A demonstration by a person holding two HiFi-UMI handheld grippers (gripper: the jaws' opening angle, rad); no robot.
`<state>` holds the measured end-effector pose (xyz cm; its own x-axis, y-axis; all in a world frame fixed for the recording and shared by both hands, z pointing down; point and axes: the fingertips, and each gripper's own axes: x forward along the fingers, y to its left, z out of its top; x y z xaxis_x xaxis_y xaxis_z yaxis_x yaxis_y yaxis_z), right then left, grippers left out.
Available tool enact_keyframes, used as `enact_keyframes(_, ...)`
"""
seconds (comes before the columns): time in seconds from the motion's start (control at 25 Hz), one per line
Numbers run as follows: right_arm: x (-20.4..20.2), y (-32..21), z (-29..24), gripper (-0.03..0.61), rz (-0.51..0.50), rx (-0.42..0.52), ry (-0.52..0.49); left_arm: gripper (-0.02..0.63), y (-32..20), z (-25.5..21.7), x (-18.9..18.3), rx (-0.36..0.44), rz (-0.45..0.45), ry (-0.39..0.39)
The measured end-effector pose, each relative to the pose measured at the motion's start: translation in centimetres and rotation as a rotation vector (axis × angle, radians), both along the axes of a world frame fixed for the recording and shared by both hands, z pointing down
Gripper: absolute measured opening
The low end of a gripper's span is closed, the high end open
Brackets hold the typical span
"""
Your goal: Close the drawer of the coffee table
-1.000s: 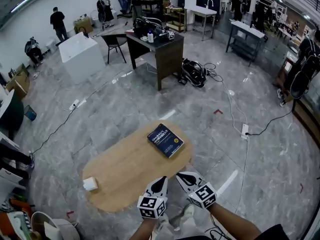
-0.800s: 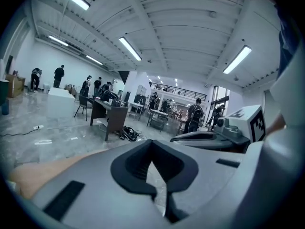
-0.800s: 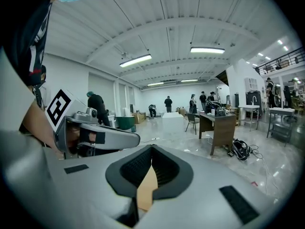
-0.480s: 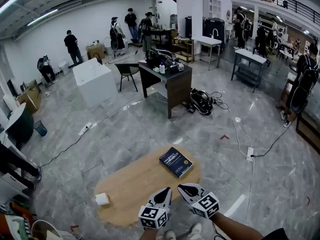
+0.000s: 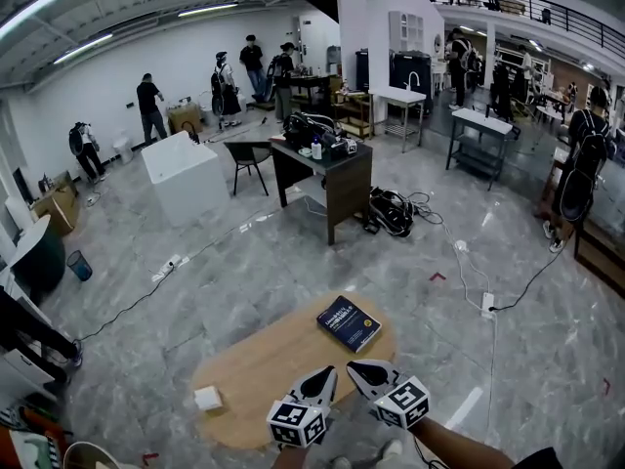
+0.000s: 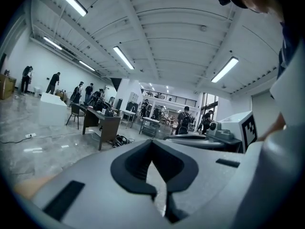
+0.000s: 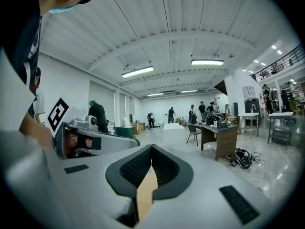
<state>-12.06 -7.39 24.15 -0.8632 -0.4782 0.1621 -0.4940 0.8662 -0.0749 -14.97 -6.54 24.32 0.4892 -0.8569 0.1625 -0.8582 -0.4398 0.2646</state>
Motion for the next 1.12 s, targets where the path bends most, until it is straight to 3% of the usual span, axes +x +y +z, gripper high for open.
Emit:
enact_keyframes(0.52, 0.0, -0.1, -4.2, 0.018, -0.024, 0.067, -0.046, 0.0, 1.1, -3.6, 0.2, 0.091, -0.016, -0.05)
enact_keyframes(1.12, 7.0, 1.8, -10.1, 0.018, -0.066, 0.129, -0.052, 0.0, 4.0, -10.1, 7.3, 0.177, -0.071, -0.072)
